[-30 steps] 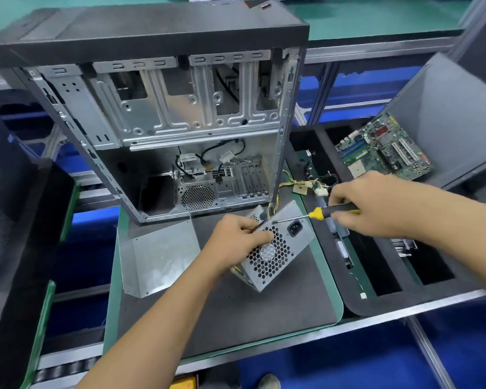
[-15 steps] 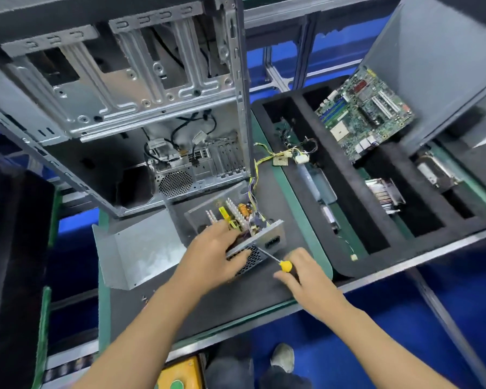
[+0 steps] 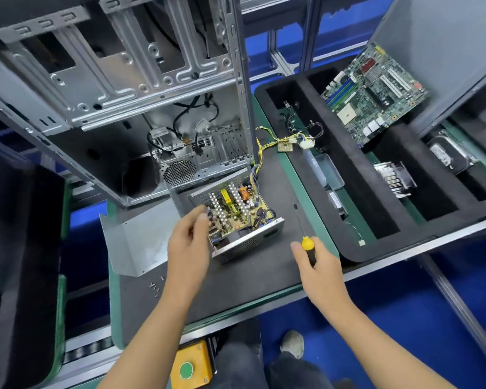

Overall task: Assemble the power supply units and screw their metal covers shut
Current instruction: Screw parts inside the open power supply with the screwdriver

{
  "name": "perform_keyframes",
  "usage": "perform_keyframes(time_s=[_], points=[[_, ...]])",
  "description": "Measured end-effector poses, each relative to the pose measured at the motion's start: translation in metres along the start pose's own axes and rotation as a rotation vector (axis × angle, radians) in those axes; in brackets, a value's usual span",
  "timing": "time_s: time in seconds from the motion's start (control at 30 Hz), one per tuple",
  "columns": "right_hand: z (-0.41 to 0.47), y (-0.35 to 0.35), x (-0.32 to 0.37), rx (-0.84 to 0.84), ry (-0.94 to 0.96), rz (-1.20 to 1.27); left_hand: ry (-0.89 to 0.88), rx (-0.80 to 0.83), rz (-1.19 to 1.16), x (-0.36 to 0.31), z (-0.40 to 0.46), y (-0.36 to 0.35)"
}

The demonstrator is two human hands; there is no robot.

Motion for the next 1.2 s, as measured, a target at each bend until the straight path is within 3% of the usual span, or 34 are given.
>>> perform_keyframes(time_s=[0.07, 0.13, 0.3, 0.47, 0.67, 0.87, 1.2], points=[[-0.002, -0.009, 0.005, 0.017, -0.008, 0.044, 0.144, -0.027, -0.509, 0.018, -0.011, 0.002], [-0.003, -0.016, 0.009, 0.065, 0.006, 0.037, 0.212, -0.012, -0.677, 0.026, -0.026, 0.004], [-0.014, -0.031, 0.011, 0.282, 0.099, -0.015, 0.396, -0.038, -0.762, 0.063, -0.066, -0.001], [-0.023, -0.049, 0.009, 0.431, 0.182, -0.25, 0.498, -0.048, -0.727, 0.09, -0.071, -0.009], [-0.026, -0.065, 0.005, 0.449, 0.245, -0.383, 0.481, -0.017, -0.767, 0.096, -0.067, -0.011], [-0.024, -0.072, -0.001, 0.412, 0.233, -0.325, 0.456, -0.032, -0.911, 0.095, -0.068, -0.006], [-0.025, -0.078, 0.006, 0.428, 0.245, -0.357, 0.468, -0.076, -0.939, 0.102, -0.072, -0.001]])
Point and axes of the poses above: each hand's wrist, its own z-axis towards the middle knuckle, its own y-axis out of the back of the hand, x = y × z, the point moved 5 cm from there along z, towards the middle knuckle, and after that the axes turned 14 degrees about x, right-handed, at the moved point
